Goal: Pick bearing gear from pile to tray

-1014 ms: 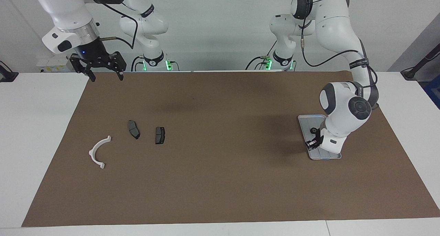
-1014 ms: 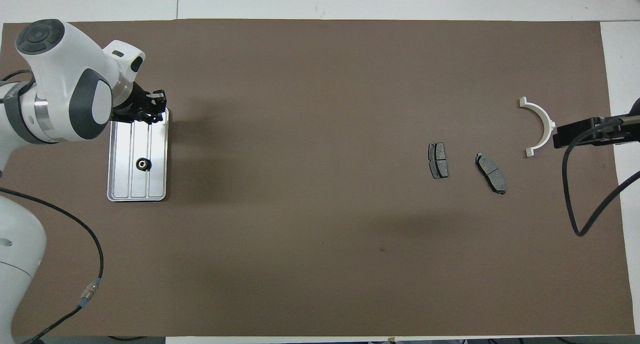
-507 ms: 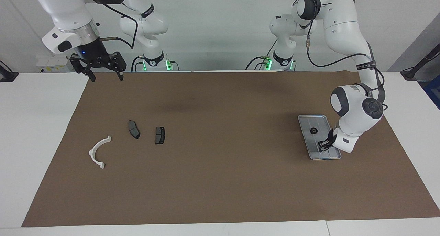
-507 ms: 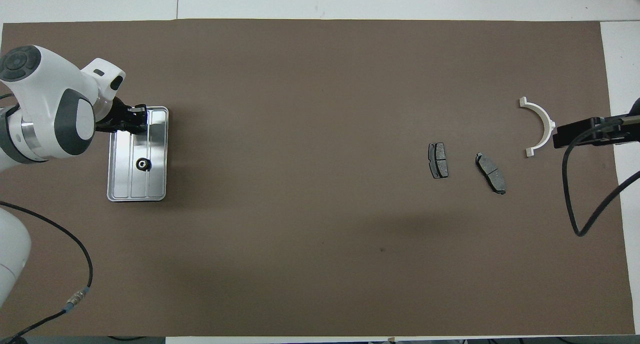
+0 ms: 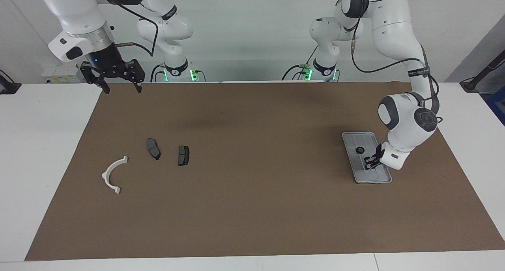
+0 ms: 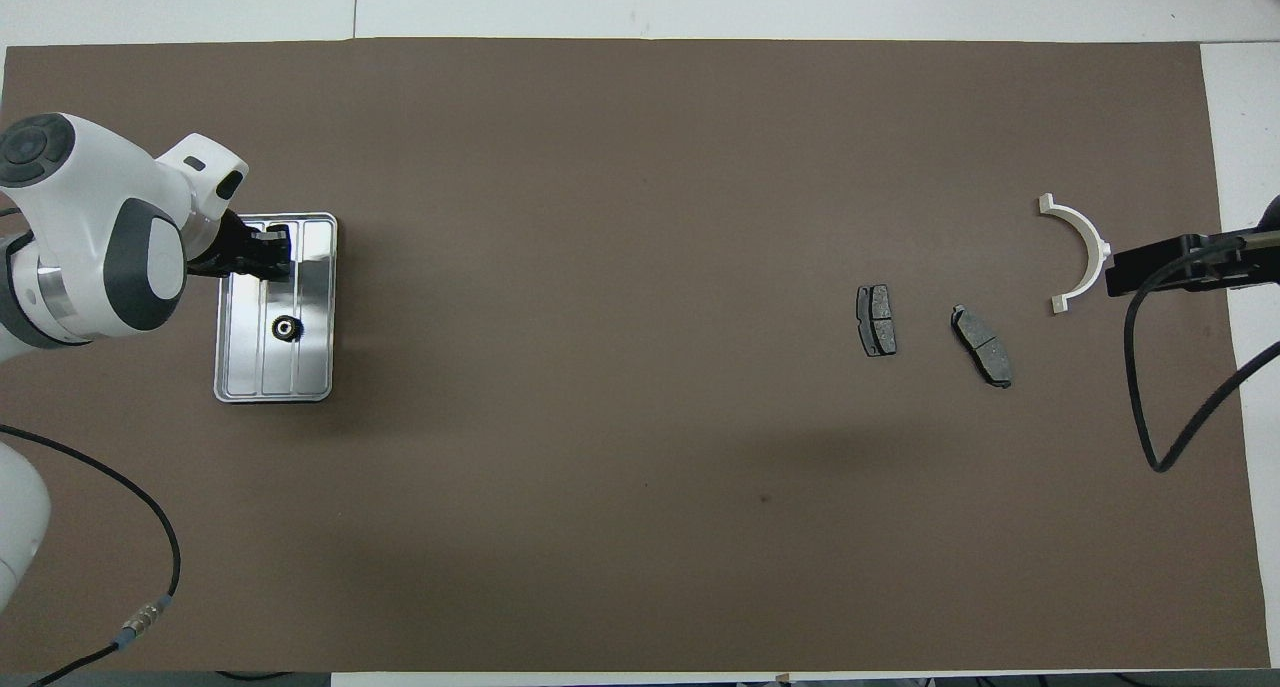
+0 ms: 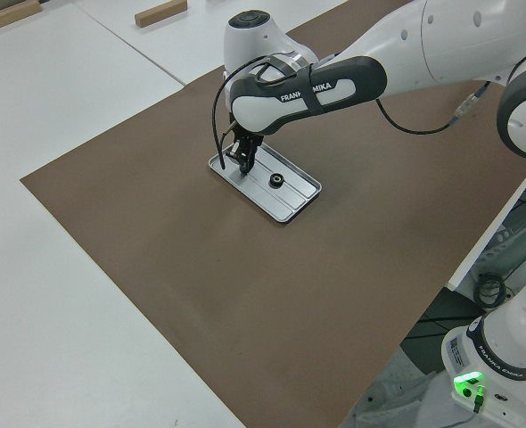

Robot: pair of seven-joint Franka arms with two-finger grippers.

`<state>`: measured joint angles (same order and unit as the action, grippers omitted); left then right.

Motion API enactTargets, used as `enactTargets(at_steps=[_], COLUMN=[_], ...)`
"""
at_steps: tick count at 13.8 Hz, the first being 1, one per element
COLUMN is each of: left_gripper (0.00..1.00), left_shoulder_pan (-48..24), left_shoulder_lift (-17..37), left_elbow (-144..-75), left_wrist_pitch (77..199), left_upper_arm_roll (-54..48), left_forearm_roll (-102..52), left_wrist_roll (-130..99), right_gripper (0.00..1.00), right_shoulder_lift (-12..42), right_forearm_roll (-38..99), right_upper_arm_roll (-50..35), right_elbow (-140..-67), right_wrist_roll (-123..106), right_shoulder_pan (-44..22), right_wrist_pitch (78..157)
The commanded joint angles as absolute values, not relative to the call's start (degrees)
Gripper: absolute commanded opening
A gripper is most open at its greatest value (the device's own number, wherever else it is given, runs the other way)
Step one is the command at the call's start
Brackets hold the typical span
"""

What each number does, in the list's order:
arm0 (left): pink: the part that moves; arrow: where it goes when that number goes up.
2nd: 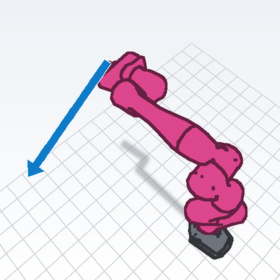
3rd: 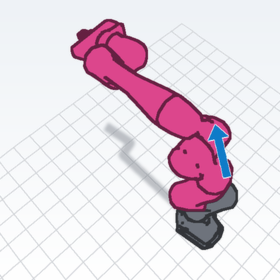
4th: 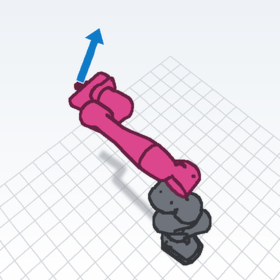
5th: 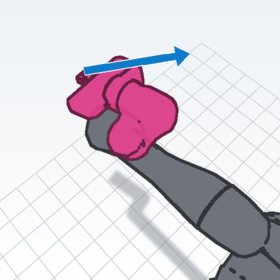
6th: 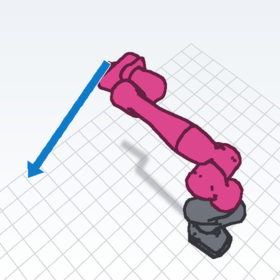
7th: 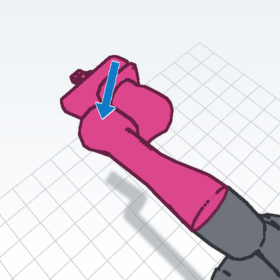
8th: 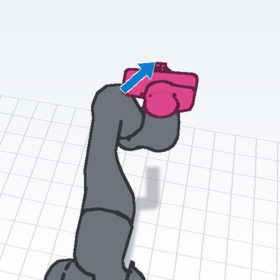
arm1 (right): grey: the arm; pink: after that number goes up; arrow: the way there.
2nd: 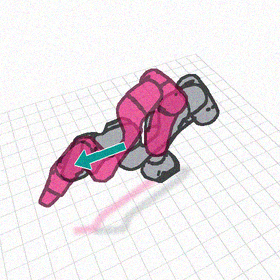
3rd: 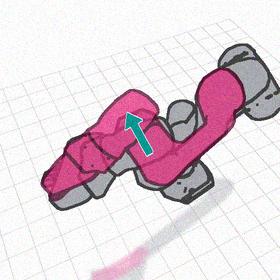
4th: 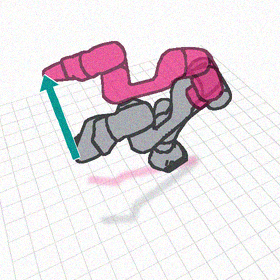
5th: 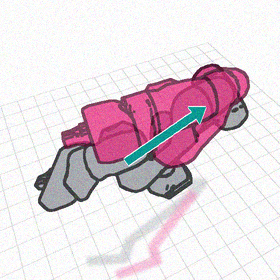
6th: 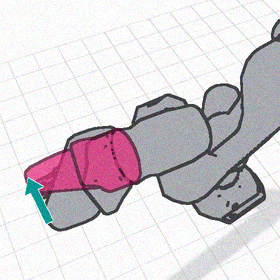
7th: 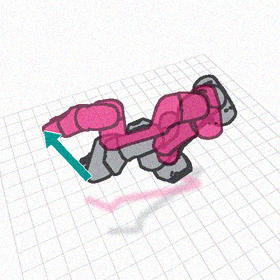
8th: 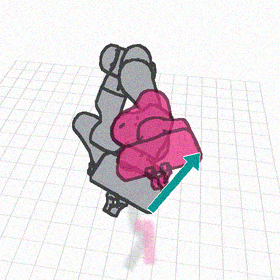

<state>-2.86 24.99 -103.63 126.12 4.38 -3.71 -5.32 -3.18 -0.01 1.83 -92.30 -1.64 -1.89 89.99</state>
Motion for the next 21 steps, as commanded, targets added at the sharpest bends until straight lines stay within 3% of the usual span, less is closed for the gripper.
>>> enactTargets(at_steps=[1,6,9,14,21], left_gripper=[0.83,0.87,0.87,1.0,1.0], left_shoulder_pan=[-1.84,-1.76,-1.41,-1.14,1.04], left_shoulder_lift=[23.29,22.15,17.25,9.33,-0.69], left_elbow=[-106.53,-99.77,-98.7,-98.79,-98.7], left_wrist_pitch=[127.53,117.89,112.34,103.9,92.56], left_upper_arm_roll=[3.87,3.87,3.96,3.87,3.08], left_forearm_roll=[-3.78,-4.04,-4.39,-4.39,-3.78], left_wrist_roll=[-3.87,-4.13,-4.39,-4.74,-4.92], right_gripper=[1.0,1.0,1.0,1.0,1.0], right_shoulder_lift=[-3.69,-3.69,-3.69,-3.69,-3.69], right_forearm_roll=[1.14,1.14,1.14,1.14,0.18], right_upper_arm_roll=[1.85,1.85,1.93,1.93,2.55], right_elbow=[-92.9,-93.08,-93.08,-93.08,-93.16], right_wrist_roll=[-1.84,-1.85,-1.85,-1.76,-1.32], right_shoulder_pan=[-1.67,-1.76,-1.76,-1.76,-1.76], right_wrist_pitch=[89.65,89.74,89.74,89.47,89.21])
